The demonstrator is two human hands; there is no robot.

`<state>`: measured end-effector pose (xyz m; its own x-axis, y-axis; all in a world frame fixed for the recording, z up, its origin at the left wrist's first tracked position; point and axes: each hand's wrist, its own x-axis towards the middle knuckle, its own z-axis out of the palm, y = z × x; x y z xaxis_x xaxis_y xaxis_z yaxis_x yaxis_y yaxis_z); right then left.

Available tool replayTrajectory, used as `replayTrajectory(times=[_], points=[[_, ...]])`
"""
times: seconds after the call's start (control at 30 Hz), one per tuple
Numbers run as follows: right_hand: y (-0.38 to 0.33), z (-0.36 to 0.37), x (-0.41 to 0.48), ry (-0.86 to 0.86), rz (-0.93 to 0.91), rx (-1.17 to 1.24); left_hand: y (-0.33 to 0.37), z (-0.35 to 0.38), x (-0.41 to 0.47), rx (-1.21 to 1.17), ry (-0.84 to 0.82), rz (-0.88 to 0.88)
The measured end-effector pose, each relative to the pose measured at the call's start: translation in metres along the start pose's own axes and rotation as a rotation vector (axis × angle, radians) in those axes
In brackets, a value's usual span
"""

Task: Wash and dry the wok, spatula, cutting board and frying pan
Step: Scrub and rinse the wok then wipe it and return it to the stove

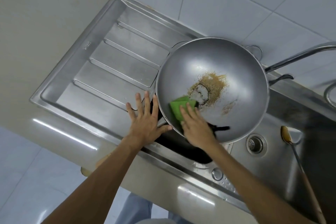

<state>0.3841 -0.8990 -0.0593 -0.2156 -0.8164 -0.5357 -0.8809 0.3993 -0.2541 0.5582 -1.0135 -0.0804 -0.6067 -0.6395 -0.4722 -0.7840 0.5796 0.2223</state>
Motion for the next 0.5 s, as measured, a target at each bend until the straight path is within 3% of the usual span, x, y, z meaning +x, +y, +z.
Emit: replayTrajectory(times=[0.07, 0.13, 0.3, 0.5], points=[[-0.027, 0.002, 0.009, 0.0, -0.021, 0.191, -0.003, -0.002, -0.001, 0.006, -0.006, 0.008], [-0.025, -0.001, 0.006, 0.002, -0.071, 0.193, -0.006, -0.002, -0.002, 0.0, -0.004, 0.021], [0.063, -0.024, -0.018, -0.035, -0.039, -0.213, -0.009, -0.001, -0.001, -0.011, 0.012, 0.039], [0.162, -0.105, 0.035, 0.233, 0.081, -0.746, -0.01, 0.0, 0.0, -0.017, 0.008, 0.059]])
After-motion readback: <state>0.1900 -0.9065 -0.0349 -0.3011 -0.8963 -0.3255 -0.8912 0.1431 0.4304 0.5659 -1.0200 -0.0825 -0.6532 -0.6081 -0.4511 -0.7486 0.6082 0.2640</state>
